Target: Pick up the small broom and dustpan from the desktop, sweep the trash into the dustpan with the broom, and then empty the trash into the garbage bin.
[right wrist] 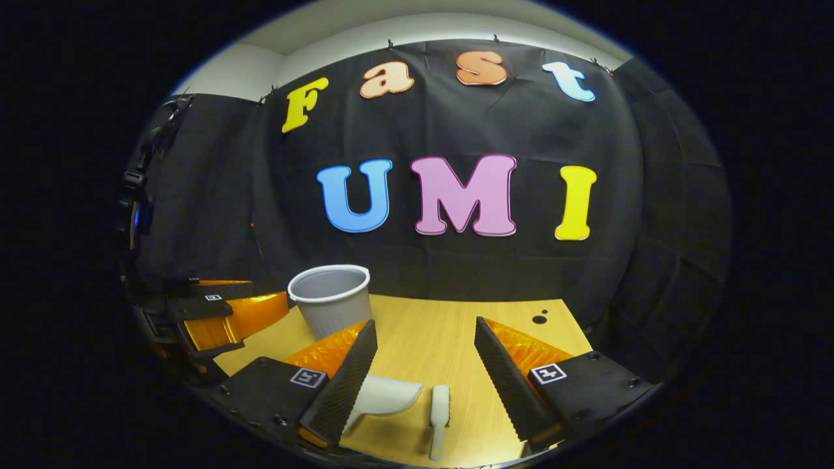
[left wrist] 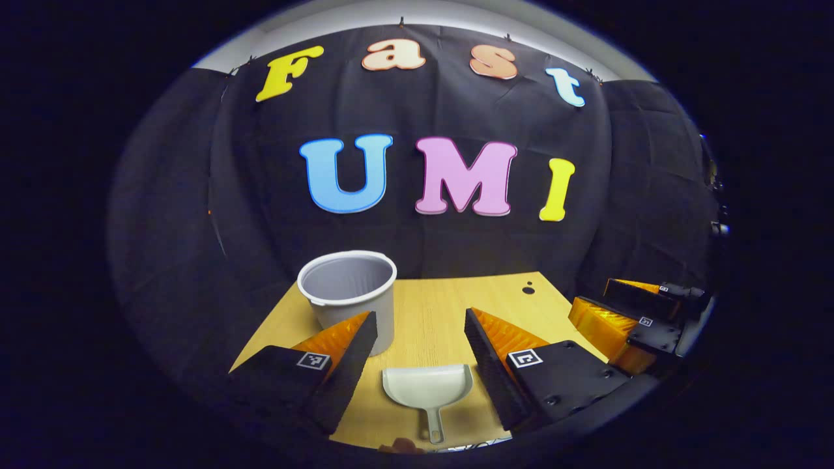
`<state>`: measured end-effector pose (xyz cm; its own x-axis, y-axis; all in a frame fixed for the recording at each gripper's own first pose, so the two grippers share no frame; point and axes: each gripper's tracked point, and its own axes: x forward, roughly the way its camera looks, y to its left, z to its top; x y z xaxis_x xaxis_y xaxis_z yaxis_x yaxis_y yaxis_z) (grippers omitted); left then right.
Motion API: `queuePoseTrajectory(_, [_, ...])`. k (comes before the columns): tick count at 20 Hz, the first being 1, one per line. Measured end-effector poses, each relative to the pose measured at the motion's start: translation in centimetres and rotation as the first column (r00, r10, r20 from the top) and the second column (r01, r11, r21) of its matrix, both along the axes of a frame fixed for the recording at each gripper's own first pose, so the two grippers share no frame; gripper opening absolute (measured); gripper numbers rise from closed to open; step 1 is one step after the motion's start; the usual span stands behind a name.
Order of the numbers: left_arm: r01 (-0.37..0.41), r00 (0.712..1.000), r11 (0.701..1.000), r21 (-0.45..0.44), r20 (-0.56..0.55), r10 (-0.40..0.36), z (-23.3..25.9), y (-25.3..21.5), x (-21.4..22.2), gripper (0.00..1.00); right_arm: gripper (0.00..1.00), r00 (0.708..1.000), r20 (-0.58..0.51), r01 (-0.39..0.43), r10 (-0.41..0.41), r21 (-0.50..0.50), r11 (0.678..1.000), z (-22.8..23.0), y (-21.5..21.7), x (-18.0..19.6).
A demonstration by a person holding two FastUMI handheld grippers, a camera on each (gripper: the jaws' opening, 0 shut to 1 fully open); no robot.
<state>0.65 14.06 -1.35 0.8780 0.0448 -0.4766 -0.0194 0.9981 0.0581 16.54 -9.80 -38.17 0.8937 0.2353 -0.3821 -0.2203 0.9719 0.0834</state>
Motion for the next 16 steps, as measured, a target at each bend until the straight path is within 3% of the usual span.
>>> queuePoseTrajectory(3, [0.001, 0.985, 1.000, 0.006, 0.175, -0.002, 5.6, 0.4, -0.1, 0.82, 0.98, 0.999, 0.045, 0.000, -0.002, 0.041, 0.999, 2.2, 0.6, 0.4])
queuePoseTrajectory(5, [0.001, 0.947, 0.999, 0.048, 0.319, -0.017, 9.2, 0.8, -0.4, 0.81, 0.98, 0.997, 0.077, 0.010, -0.014, 0.046, 0.999, 3.6, 0.4, 0.5])
queuePoseTrajectory(7, [0.002, 0.917, 0.998, 0.068, 0.397, -0.028, 10.8, 1.0, -1.6, 0.79, 0.98, 0.994, 0.109, 0.010, -0.017, 0.066, 0.998, 5.4, 1.3, 0.5])
queuePoseTrajectory(13, [0.028, 0.901, 0.999, 0.044, 0.432, -0.045, 12.2, 1.8, -3.5, 0.80, 0.97, 0.955, 0.296, 0.018, -0.032, 0.052, 0.999, 11.0, 1.7, -0.2])
queuePoseTrajectory(14, [0.025, 0.904, 0.999, 0.032, 0.425, -0.036, 12.0, 2.0, -3.6, 0.79, 0.86, 0.950, 0.310, 0.017, -0.029, 0.039, 0.999, 11.1, 1.9, -0.4])
queuePoseTrajectory(16, [0.003, 0.907, 1.000, -0.002, 0.422, -0.002, 11.5, 2.7, -3.9, 0.80, 0.87, 0.945, 0.325, 0.012, -0.022, 0.033, 0.999, 11.4, 3.0, -0.9])
